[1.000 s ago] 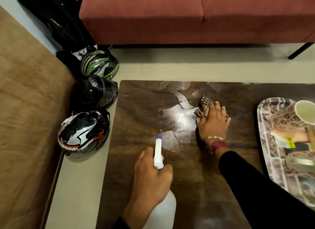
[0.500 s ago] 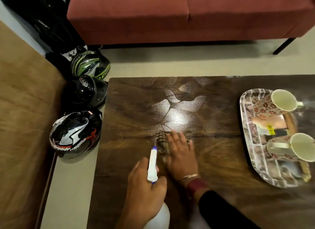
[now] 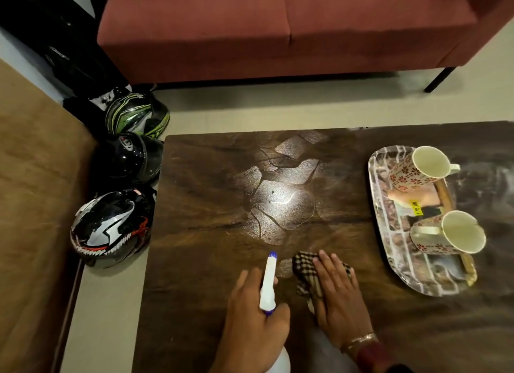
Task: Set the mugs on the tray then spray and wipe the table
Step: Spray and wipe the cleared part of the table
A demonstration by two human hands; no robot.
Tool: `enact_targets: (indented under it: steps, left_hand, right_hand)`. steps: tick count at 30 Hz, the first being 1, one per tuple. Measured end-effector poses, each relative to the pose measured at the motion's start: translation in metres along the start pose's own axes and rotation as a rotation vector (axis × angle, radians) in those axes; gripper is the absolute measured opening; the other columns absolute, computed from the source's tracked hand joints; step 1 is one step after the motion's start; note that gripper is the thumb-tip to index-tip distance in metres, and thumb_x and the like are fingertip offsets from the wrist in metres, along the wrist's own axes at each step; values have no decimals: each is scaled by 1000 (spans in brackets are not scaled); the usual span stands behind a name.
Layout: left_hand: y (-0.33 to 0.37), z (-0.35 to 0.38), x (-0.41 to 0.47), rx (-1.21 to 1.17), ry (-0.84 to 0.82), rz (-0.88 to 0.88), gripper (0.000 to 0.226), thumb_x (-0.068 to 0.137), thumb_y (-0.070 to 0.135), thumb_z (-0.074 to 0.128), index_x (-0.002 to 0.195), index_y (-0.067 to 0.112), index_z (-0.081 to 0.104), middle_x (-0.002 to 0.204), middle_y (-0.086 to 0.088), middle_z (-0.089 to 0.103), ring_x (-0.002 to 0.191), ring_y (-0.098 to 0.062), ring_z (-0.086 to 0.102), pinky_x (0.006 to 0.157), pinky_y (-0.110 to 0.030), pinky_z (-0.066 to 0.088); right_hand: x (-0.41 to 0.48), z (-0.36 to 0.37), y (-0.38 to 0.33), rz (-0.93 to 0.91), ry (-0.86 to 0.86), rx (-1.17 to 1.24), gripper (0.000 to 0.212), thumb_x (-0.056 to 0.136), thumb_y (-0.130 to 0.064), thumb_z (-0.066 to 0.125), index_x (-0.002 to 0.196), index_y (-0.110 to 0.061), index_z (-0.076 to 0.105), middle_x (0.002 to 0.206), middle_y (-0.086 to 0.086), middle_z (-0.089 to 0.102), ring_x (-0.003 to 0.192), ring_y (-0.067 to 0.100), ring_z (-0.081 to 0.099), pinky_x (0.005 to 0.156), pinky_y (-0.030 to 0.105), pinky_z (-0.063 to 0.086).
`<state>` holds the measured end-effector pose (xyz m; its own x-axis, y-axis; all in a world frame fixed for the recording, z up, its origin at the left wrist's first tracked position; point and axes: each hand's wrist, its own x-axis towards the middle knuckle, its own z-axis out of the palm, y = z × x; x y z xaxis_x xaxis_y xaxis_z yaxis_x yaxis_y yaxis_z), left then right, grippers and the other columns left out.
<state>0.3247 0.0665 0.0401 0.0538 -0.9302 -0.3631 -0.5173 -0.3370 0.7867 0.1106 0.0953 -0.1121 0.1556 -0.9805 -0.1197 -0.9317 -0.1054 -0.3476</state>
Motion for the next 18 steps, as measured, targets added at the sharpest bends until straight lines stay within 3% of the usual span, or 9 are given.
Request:
enact_targets:
  steps: [5,11,14,18]
  left_hand:
    - [0,4,-1,-33,103,54,22,60,25,62,81,19,58,81,5,58,71,-14,61,64,-25,49]
    - [-7,3,2,-43,114,57,22,63,18,64,84,24,59,85,4,59,73,-14,63,69,-42,56]
    - [-13,1,7,-71,162,30,20,62,19,64,81,24,58,78,1,58,65,-21,64,65,-50,57]
    - [-17,-4,16,-81,174,73,20,65,19,65,83,24,59,81,1,57,68,-19,63,65,-45,57]
  right_hand:
    - [91,-20,37,333,103,19,69,91,-45,39,150,-9,45,162,11,38,148,34,35,116,61,27]
    - [251,-46,36,499,103,46,66,102,-42,37,159,-11,26,169,9,18,156,33,11,122,63,10]
    - [285,-39,-5,410,0,2,67,105,-47,34,162,-18,15,171,4,5,157,32,2,124,62,6]
    - [266,-12,-75,81,-84,29,68,98,-38,45,160,-21,24,170,2,15,157,29,7,125,61,5]
